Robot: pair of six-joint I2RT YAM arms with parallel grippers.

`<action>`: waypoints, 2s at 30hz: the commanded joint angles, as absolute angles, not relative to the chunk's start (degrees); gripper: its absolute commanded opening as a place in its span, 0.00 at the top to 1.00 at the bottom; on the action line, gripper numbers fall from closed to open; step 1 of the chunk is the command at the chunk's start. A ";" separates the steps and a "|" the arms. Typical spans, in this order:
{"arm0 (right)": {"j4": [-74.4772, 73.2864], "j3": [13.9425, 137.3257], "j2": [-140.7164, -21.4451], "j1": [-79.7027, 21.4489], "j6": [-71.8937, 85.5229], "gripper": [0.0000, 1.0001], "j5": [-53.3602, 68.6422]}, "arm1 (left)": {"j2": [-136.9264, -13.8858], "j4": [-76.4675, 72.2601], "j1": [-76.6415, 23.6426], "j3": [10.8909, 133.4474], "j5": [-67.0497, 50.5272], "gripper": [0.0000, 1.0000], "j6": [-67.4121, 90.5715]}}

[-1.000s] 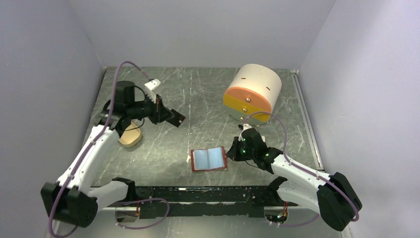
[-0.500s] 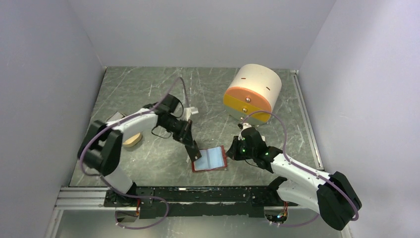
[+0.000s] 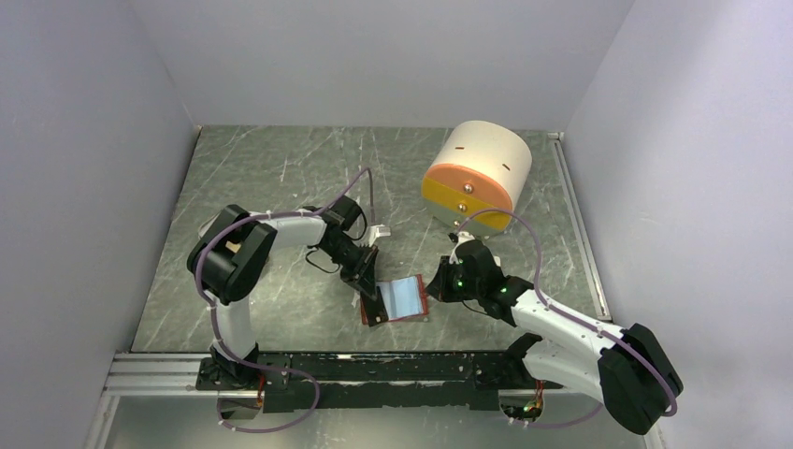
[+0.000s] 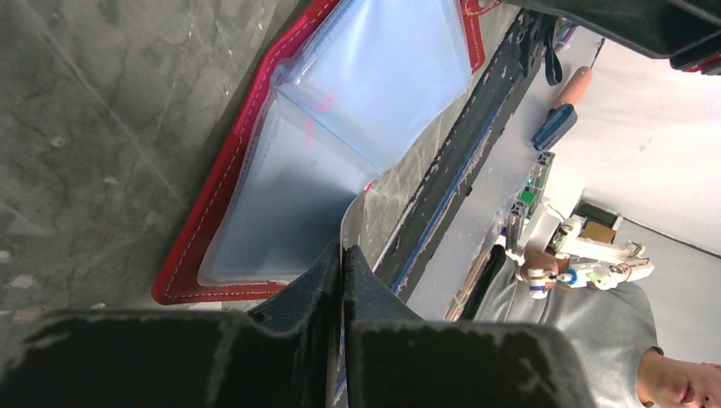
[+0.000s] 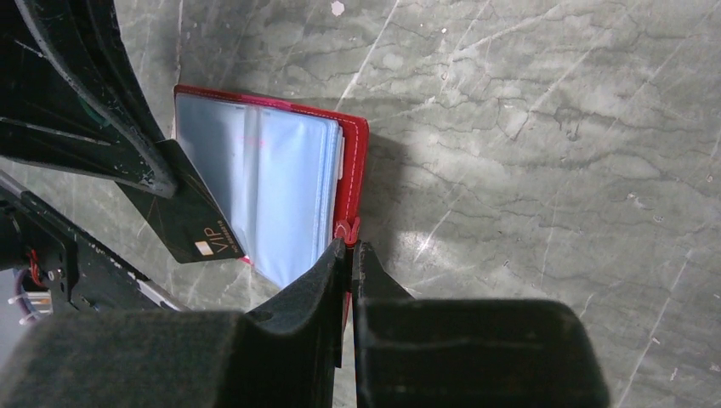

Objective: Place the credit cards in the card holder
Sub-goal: Insert the credit card into the card holder.

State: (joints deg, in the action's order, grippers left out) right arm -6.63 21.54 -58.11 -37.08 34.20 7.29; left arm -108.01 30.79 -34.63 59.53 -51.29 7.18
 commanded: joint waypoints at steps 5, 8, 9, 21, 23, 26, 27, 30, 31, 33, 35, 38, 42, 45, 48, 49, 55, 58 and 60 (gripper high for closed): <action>-3.52 21.11 -58.40 -36.39 34.26 0.96 8.74 | -110.45 26.82 -34.92 62.10 -53.18 0.91 8.24; -3.69 21.14 -58.37 -36.39 34.19 0.96 8.75 | -109.28 29.50 -34.90 62.59 -53.90 0.91 7.04; -3.69 21.18 -58.35 -36.39 34.21 0.96 8.76 | -108.80 30.65 -34.99 62.77 -54.14 0.91 6.44; -4.83 21.94 -58.78 -36.39 33.58 0.95 8.49 | -109.28 35.22 -35.05 66.60 -59.13 0.91 2.01; -5.40 22.20 -58.44 -36.43 33.38 0.95 8.16 | -110.51 36.08 -34.99 67.58 -57.16 0.91 1.67; -5.66 22.33 -58.18 -36.39 33.43 0.95 7.92 | -112.63 37.85 -34.96 68.97 -54.74 0.91 0.91; -5.52 22.26 -58.13 -36.39 33.47 0.95 8.04 | -113.16 38.02 -34.91 69.25 -54.22 0.91 0.96; -5.11 22.21 -58.42 -36.39 33.65 0.95 8.25 | -114.87 38.18 -34.93 69.90 -53.26 0.91 0.97; -4.98 22.23 -58.52 -36.39 33.66 0.95 8.34 | -115.40 38.25 -34.85 70.10 -53.16 0.91 0.78; -4.69 22.10 -58.62 -36.40 33.78 0.95 8.49 | -115.81 37.21 -34.53 69.83 -53.30 0.91 1.18; -4.51 21.98 -58.63 -36.39 33.85 0.95 8.57 | -115.88 36.08 -34.15 69.38 -53.71 0.91 1.94; -4.33 21.61 -58.78 -36.39 33.85 0.95 8.53 | -115.55 33.86 -33.26 68.14 -54.32 0.91 3.24; -3.82 21.28 -59.07 -36.39 34.08 0.95 9.08 | -115.03 30.71 -32.71 66.21 -56.47 0.91 5.38; -3.45 21.26 -59.15 -36.43 34.10 0.95 9.47 | -115.17 29.20 -32.70 65.88 -57.88 0.91 6.25; -3.55 21.73 -59.58 -36.39 33.85 0.95 9.47 | -115.50 29.15 -32.62 65.99 -57.92 0.91 6.33; -3.62 21.82 -59.71 -36.41 33.64 0.95 9.48 | -115.49 28.82 -32.59 66.00 -58.48 0.91 6.37; -3.89 21.91 -60.53 -36.43 33.32 0.95 9.07 | -114.36 26.63 -32.61 65.75 -60.99 0.91 7.96; -3.54 21.44 -60.47 -36.38 33.53 0.95 8.99 | -114.93 27.62 -32.60 65.69 -59.87 0.91 7.37; -3.51 21.29 -60.44 -36.39 33.66 0.95 8.97 | -115.30 26.93 -32.50 65.21 -59.82 0.91 7.55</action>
State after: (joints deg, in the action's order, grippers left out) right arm -4.40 21.52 -60.51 -37.01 33.98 8.54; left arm -115.72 29.32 -32.82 66.04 -58.54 7.53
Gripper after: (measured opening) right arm 0.075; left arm 0.092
